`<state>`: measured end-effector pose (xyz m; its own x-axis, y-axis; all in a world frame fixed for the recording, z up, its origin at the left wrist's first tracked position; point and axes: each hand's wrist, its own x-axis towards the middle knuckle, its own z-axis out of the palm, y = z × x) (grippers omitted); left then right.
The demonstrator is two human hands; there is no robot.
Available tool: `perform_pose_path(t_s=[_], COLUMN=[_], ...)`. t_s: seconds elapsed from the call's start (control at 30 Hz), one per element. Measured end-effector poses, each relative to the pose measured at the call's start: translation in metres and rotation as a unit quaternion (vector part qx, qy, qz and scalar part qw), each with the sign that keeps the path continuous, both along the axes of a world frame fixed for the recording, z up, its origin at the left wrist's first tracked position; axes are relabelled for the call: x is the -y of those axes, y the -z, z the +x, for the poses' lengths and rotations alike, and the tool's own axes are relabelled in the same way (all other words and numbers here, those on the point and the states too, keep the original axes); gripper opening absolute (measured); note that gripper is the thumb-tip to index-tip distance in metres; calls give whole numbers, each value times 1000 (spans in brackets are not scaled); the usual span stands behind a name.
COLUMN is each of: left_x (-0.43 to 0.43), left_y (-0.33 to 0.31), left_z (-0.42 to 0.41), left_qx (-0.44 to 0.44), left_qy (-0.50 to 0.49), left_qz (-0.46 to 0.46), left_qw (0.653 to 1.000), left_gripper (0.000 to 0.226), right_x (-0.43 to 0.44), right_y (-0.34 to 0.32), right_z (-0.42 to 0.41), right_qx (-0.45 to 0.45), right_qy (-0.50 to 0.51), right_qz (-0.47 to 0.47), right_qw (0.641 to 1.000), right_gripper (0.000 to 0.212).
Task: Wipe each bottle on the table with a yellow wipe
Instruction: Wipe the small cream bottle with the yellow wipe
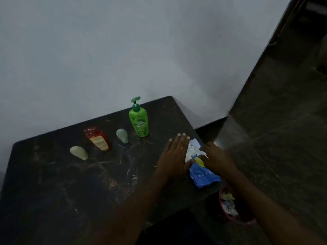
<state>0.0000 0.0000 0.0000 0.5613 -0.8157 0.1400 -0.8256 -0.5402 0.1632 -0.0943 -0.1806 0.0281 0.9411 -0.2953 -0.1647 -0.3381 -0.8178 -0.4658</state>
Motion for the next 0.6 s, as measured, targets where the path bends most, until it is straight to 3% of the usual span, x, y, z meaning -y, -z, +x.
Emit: perform_pose_path(t_s=[0.17, 0.4, 0.6], left_x=[11, 20, 23], left_y=[50, 74, 80], left_z=[-22, -32, -35], left_qx=[-63, -144, -167], left_qy=[9, -10, -21], left_qz=[57, 114, 116], left_qw=[996, 983, 979], left_gripper=[84, 82, 80], right_x=[0, -1, -2], right_y=[37, 66, 85], right_z=[-3, 7, 11], right_qx=[-73, -76, -64], right_qy=[2, -6, 37], right_qz=[-17, -32, 9], right_qw=[997, 997, 997], right_gripper=[35, 33, 6])
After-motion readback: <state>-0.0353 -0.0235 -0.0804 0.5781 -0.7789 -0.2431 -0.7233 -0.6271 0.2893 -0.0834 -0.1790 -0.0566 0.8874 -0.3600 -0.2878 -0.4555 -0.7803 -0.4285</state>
